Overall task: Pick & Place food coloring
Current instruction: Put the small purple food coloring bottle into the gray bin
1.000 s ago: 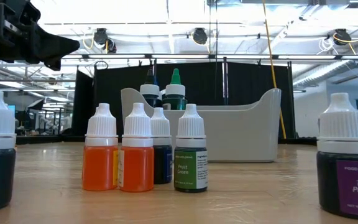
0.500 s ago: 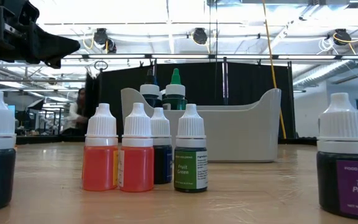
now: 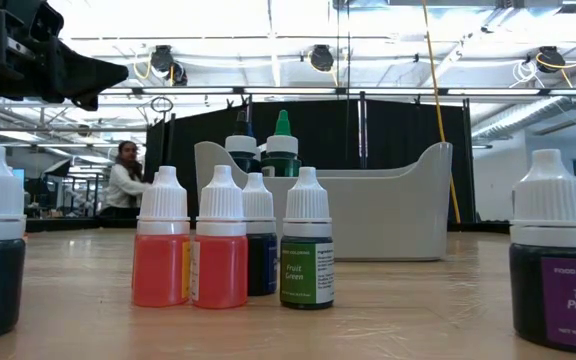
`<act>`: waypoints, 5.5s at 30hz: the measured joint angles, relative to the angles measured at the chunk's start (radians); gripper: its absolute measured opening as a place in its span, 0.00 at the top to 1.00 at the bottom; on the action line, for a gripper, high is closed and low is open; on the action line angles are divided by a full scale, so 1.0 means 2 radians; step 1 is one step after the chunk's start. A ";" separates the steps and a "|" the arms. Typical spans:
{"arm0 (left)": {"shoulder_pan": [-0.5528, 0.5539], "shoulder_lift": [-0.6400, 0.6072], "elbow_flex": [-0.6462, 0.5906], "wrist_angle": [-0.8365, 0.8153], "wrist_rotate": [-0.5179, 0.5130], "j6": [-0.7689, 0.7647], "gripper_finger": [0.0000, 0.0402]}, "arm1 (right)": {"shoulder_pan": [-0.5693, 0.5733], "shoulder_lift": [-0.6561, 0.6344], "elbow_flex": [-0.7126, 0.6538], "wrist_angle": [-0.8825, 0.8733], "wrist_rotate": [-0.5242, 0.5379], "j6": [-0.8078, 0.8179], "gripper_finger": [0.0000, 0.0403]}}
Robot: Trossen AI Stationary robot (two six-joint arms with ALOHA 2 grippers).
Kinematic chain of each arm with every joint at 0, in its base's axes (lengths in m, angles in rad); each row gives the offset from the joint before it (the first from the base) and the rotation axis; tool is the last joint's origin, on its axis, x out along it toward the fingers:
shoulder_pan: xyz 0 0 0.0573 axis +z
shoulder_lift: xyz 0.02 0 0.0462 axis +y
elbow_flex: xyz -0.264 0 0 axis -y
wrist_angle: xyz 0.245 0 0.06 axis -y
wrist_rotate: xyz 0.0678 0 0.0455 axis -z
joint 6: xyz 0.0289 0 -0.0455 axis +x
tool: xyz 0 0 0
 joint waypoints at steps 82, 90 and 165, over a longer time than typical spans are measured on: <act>0.000 0.000 0.000 -0.008 0.000 -0.013 0.84 | -0.039 -0.058 -0.093 -0.002 -0.033 0.003 0.88; 0.000 0.000 0.000 -0.009 0.000 -0.014 0.84 | -0.040 -0.058 -0.083 -0.002 -0.050 0.000 0.89; 0.000 0.000 0.000 -0.006 -0.001 -0.002 0.84 | -0.379 0.156 0.188 -0.054 -0.088 -0.422 0.89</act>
